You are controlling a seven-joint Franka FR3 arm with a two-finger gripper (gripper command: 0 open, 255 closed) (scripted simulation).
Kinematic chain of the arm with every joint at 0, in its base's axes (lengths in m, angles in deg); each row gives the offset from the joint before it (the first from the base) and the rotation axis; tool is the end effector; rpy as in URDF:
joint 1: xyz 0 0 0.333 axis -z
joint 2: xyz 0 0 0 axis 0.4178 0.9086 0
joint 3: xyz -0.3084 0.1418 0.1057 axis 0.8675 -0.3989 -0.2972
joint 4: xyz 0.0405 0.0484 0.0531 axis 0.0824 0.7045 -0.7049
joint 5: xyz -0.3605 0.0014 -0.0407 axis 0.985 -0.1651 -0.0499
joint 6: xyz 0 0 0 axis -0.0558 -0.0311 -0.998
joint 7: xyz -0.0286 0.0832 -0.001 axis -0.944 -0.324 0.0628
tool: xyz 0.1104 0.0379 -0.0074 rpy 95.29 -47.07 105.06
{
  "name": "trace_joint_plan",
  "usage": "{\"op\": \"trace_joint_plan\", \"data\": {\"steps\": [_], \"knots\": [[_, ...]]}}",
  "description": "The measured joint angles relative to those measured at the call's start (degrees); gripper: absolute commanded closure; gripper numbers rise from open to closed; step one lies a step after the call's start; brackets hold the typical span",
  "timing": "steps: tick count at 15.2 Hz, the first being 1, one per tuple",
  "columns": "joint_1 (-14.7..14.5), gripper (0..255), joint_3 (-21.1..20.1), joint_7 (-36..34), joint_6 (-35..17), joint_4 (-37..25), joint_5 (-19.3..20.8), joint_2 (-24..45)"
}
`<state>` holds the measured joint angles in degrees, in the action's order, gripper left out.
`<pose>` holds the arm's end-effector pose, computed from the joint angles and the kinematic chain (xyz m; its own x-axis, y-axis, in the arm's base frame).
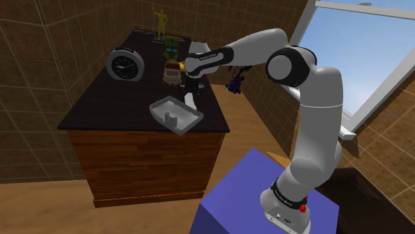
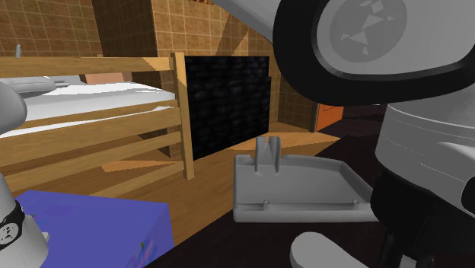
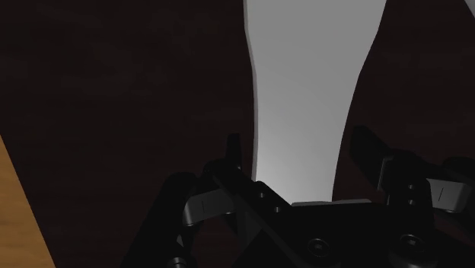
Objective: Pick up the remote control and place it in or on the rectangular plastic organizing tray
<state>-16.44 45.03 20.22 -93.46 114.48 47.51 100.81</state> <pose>0.6681 -0.0712 0.3747 0.8333 -0.5528 -0.0079 -0.5528 -0.8331 -0.0175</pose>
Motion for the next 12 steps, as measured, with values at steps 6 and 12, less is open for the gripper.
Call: {"op": "trace_joint_plan", "data": {"steps": [6, 12], "knots": [[0.00, 255, -0.01, -0.01, 0.72, -0.42, 0.00, -0.28], [0.08, 255, -0.02, 0.06, 4.46, -2.34, -0.07, -2.10]]}}
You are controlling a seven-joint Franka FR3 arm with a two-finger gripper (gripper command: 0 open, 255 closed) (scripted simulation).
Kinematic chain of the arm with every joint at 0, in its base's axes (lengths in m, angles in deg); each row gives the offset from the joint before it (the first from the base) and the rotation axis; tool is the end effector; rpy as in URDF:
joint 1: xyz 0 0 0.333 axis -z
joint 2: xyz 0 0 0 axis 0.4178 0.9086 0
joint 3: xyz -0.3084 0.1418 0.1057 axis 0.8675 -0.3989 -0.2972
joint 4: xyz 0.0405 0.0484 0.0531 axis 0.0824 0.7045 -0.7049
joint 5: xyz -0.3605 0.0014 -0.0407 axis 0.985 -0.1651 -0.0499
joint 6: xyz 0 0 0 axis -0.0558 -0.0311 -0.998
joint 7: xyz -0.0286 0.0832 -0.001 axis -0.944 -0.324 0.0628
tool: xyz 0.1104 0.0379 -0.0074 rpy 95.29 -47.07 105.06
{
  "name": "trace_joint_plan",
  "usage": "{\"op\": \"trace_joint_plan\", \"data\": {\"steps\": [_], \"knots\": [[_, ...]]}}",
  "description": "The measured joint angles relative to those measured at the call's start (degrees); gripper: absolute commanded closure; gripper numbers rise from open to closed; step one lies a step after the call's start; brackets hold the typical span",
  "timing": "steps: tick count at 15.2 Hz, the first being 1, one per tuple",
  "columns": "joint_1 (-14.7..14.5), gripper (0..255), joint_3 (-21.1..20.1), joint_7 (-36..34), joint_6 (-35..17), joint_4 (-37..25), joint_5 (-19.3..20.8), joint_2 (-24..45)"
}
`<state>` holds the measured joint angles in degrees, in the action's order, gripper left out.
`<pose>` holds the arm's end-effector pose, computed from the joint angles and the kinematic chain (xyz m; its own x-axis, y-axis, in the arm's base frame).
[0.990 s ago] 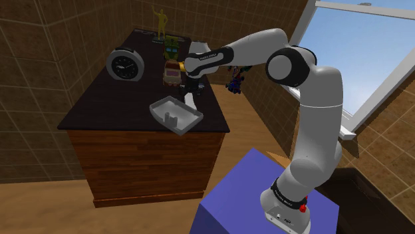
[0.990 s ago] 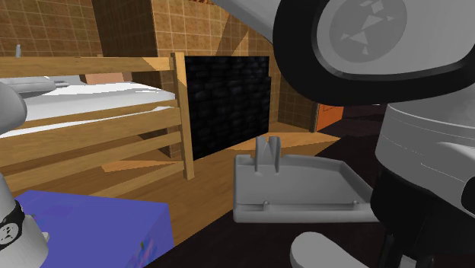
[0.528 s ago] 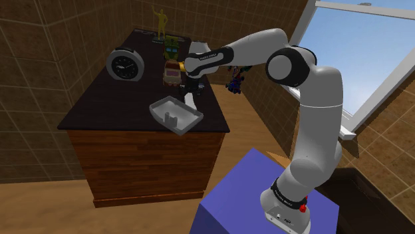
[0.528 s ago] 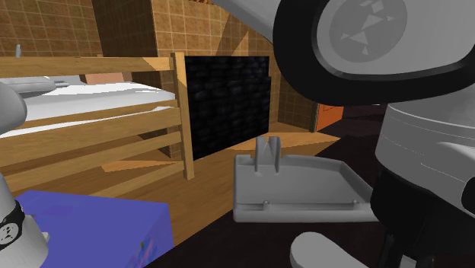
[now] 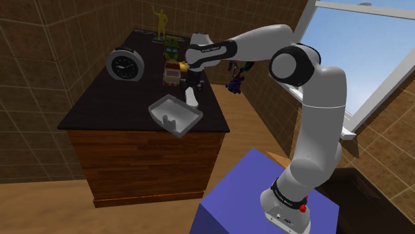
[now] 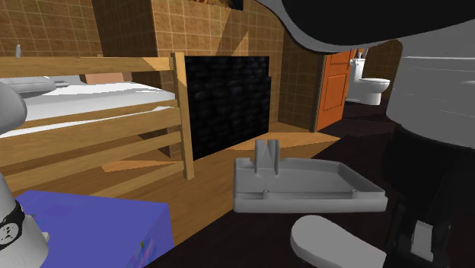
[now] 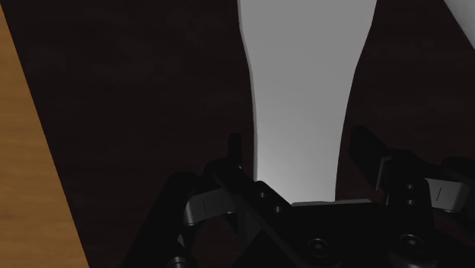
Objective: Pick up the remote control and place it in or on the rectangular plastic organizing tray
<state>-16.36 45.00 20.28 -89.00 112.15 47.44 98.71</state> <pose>0.6657 -0.0717 0.4102 0.8334 -0.5526 -0.0083 -0.5527 -0.8332 -0.0171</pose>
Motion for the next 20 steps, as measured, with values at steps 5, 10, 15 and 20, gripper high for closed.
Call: {"op": "trace_joint_plan", "data": {"steps": [5, 10, 15, 20], "knots": [[-0.04, 255, -0.06, -0.09, 3.13, -1.78, -0.05, -1.35], [-0.09, 255, -0.09, -0.18, 6.53, -4.29, -0.07, -2.26], [-0.06, 255, -0.09, -0.16, 10.22, -7.47, -0.10, -2.76], [-0.13, 255, -0.13, -0.27, 14.03, -11.05, -0.09, -2.99]]}}
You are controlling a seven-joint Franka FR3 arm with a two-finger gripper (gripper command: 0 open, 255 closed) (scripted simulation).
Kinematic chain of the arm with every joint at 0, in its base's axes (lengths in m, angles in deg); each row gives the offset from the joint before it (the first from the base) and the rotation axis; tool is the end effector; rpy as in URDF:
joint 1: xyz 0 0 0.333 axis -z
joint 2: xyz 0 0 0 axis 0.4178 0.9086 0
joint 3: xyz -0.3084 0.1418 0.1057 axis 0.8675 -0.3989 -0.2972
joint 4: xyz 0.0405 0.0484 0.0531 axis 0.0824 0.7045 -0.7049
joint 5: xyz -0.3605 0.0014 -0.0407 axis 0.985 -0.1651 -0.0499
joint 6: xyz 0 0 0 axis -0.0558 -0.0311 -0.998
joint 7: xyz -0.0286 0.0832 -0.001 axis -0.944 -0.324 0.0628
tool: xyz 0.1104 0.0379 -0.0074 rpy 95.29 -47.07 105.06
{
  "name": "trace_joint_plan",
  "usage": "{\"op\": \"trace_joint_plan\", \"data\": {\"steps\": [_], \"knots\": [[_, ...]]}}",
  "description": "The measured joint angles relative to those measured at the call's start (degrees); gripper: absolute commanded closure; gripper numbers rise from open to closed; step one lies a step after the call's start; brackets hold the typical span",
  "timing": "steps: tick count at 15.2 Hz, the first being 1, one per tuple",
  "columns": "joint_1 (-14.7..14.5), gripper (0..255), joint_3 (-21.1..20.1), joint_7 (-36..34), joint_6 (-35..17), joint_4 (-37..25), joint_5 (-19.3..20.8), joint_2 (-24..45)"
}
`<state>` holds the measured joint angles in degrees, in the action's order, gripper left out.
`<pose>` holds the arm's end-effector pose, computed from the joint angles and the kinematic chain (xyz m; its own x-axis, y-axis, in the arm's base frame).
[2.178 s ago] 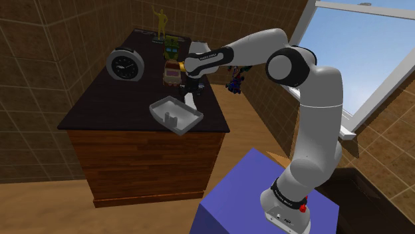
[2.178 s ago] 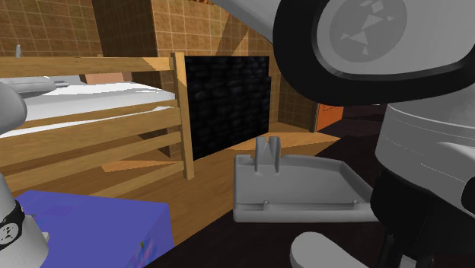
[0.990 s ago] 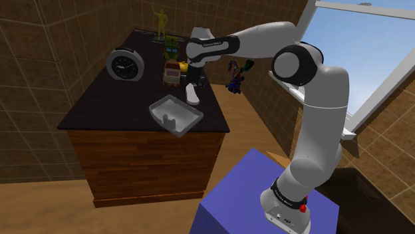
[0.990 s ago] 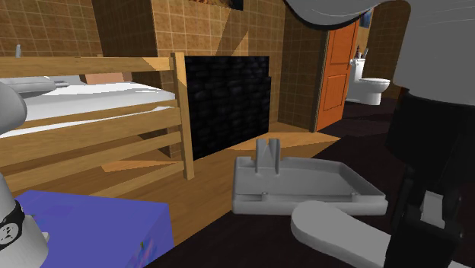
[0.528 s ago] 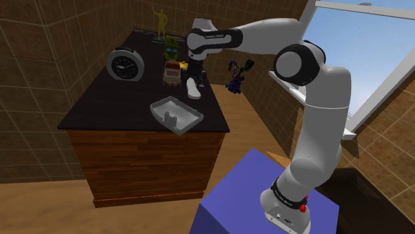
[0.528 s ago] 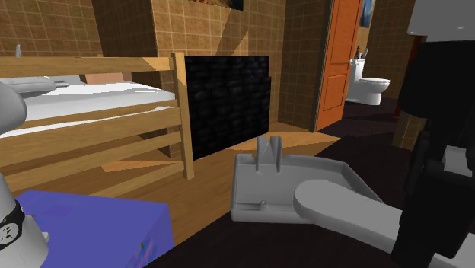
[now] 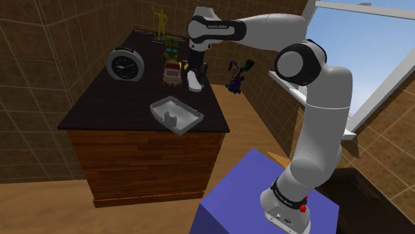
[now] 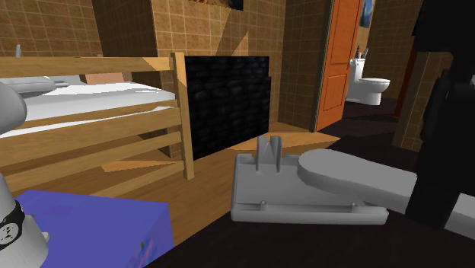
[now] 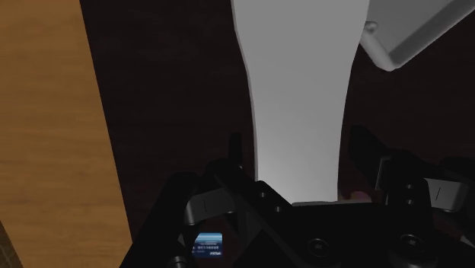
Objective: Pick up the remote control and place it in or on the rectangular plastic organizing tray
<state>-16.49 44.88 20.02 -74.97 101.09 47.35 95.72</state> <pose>0.6620 -0.0695 0.5098 0.8334 -0.5526 -0.0081 -0.5526 -0.8332 -0.0173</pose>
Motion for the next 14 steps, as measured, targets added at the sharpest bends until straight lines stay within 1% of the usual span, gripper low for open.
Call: {"op": "trace_joint_plan", "data": {"steps": [5, 7, 14], "knots": [[0.09, 255, 0.05, 0.12, 3.64, -3.84, -0.01, 0.20], [-0.77, 255, -0.35, -1.11, 3.33, -1.75, 0.06, -1.59], [-5.33, 255, -2.84, -8.24, 0.06, 8.77, 0.29, -8.92]]}}
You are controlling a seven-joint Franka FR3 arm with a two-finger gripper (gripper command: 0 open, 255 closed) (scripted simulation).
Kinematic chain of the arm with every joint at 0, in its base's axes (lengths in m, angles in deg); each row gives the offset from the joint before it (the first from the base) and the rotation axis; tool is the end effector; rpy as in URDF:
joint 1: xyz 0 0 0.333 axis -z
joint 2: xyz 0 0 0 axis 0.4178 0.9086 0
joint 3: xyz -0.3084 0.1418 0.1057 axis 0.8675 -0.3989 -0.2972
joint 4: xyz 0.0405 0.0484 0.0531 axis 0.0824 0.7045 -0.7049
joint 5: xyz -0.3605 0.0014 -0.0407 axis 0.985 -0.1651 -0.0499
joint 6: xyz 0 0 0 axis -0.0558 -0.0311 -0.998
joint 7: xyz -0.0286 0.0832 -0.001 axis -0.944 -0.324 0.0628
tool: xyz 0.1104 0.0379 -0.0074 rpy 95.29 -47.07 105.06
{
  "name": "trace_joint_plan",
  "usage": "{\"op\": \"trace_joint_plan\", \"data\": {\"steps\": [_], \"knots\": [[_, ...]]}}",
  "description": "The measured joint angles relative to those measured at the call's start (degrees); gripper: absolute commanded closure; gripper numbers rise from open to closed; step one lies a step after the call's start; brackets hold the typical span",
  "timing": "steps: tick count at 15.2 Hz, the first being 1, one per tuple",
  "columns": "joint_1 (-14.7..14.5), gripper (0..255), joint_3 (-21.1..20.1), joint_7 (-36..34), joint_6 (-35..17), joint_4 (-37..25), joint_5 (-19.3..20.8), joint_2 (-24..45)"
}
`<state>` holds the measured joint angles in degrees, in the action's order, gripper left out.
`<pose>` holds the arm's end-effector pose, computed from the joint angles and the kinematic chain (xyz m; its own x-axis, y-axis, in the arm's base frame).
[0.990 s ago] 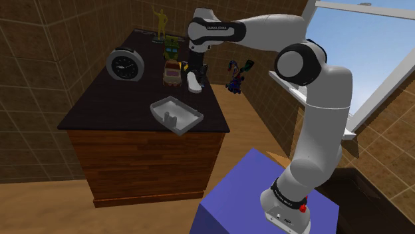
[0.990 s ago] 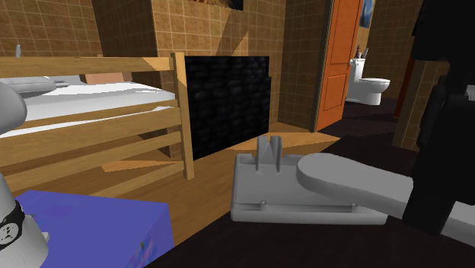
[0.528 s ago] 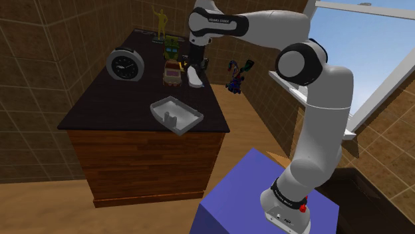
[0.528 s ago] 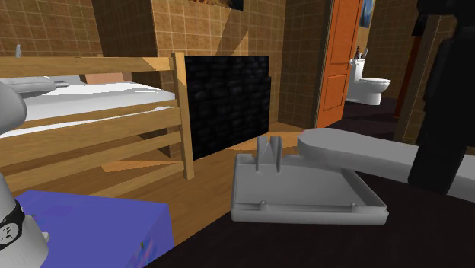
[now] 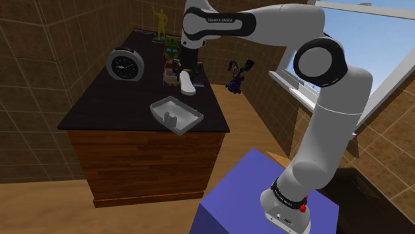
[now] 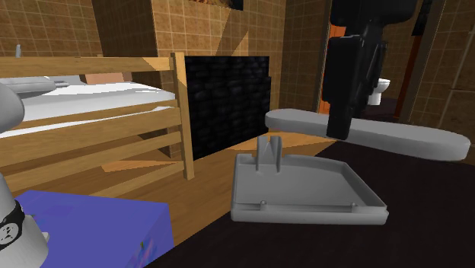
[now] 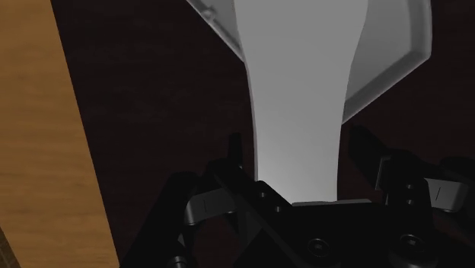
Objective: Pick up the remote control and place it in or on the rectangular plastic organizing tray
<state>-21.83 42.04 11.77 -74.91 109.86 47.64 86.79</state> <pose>0.6170 0.0218 0.5412 0.8339 -0.5519 -0.0086 -0.5520 -0.8337 -0.0176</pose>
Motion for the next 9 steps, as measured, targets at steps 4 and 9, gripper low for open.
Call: {"op": "trace_joint_plan", "data": {"steps": [4, 9], "knots": [[-2.89, 255, -1.93, -4.84, -1.20, 4.74, 0.03, -3.62], [-4.86, 255, -3.36, -8.32, -2.71, 7.92, 0.08, -5.31]]}}
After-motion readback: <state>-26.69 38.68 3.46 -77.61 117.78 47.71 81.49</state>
